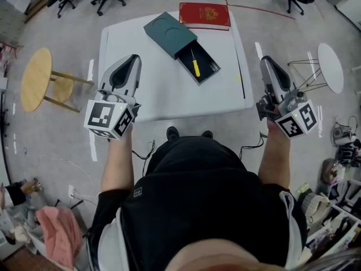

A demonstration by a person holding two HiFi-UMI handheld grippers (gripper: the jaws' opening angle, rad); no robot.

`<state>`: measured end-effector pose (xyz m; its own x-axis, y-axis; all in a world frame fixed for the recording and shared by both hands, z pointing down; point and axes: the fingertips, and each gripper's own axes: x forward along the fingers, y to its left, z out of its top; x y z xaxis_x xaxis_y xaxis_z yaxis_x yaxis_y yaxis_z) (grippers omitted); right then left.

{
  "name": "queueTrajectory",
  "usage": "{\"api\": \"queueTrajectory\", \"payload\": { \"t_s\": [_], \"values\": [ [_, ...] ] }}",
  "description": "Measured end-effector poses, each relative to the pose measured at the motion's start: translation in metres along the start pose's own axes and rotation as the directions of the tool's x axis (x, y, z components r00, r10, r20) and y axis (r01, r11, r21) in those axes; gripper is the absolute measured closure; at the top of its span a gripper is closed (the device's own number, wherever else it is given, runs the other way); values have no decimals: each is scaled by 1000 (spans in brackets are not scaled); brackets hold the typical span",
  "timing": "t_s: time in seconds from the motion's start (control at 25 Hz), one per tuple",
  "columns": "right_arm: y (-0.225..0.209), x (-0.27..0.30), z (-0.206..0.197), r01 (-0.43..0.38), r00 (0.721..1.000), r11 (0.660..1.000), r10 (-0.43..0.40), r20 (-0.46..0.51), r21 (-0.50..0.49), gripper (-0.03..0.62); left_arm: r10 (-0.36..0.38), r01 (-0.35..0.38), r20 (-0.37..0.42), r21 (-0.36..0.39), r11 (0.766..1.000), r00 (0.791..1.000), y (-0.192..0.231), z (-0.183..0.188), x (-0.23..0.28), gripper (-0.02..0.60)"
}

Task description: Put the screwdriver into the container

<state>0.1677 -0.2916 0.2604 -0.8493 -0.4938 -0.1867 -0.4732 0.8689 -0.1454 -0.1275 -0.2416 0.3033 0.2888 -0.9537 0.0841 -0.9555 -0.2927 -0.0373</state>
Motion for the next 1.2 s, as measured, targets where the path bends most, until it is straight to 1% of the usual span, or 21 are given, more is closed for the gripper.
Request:
{"api": "queueTrajectory", "payload": {
  "t_s": [0.56,0.88,1.2],
  "values": [
    [-7,3,-6,30,1000,999,-30,-7,-13,564,19,-19,-18,-5,1000,1000,9,-13,1,560],
    [-15,13,-6,31,999,999,-33,-30,-44,565,22,-22,-25,0,1000,999,17,-14,14,560],
    [-22,12,-13,42,998,999,-44,-49,-32,565,23,-23,-38,-10,1000,999,16,-19,15,560]
  ]
}}
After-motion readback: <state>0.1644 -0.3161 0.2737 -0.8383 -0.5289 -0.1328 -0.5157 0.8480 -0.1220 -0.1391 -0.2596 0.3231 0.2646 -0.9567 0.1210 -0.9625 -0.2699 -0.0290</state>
